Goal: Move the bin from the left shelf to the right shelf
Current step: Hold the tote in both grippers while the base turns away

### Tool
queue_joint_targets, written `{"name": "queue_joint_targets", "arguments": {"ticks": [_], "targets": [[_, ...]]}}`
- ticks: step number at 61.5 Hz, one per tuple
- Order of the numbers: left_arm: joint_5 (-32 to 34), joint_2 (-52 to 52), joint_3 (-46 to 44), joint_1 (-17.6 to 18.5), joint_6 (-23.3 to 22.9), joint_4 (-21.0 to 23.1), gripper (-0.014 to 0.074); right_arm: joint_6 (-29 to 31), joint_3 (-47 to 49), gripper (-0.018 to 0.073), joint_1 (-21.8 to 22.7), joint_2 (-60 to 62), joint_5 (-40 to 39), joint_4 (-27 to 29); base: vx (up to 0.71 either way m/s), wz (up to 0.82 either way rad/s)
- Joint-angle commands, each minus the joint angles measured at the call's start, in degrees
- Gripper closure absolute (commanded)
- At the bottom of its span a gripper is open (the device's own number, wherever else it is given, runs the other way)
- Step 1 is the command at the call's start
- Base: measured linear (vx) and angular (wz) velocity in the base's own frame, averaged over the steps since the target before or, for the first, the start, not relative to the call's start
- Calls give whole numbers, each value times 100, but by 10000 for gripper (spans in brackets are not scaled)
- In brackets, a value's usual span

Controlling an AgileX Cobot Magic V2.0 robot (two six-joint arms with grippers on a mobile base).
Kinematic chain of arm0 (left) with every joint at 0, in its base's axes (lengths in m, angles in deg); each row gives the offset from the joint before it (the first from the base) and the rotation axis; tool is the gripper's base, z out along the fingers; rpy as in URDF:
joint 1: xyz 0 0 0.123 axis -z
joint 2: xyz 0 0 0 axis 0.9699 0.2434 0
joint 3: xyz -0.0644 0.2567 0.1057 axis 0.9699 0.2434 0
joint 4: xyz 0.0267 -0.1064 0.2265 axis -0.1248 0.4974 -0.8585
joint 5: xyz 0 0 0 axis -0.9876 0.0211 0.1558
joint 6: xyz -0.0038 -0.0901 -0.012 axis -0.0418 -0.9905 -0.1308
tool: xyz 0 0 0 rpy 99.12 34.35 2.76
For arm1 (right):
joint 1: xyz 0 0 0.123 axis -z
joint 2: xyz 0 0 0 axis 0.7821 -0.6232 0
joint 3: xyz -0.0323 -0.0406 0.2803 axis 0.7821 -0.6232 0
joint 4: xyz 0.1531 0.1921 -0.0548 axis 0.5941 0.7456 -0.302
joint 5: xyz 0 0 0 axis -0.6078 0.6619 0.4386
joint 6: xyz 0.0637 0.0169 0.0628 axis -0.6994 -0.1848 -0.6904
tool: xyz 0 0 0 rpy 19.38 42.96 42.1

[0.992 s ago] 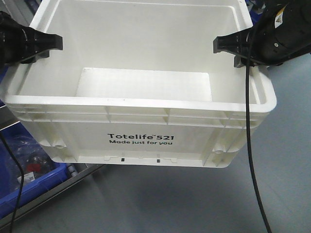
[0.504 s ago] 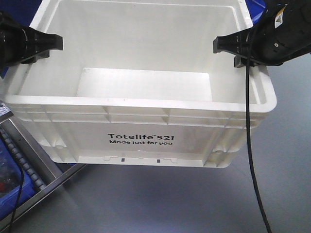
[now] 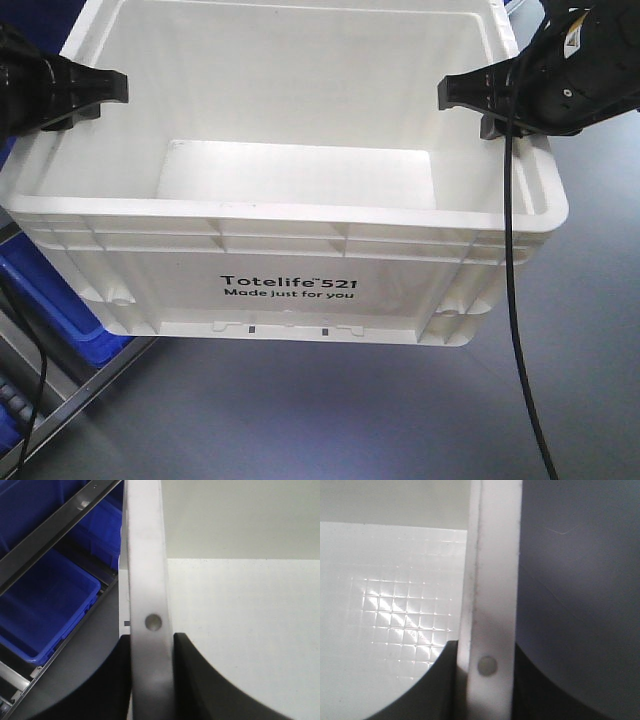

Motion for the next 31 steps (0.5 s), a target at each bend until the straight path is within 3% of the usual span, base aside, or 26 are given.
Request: {"name": "queue_joint_targets", "arguments": {"ticks": [1,31], "targets": [[723,-280,-222,19,106,-61,514,37,221,497,50,276,-578,-386,6,-32],[723,-280,-222,19,106,-61,514,37,221,497,50,276,-578,-386,9,-47]]}}
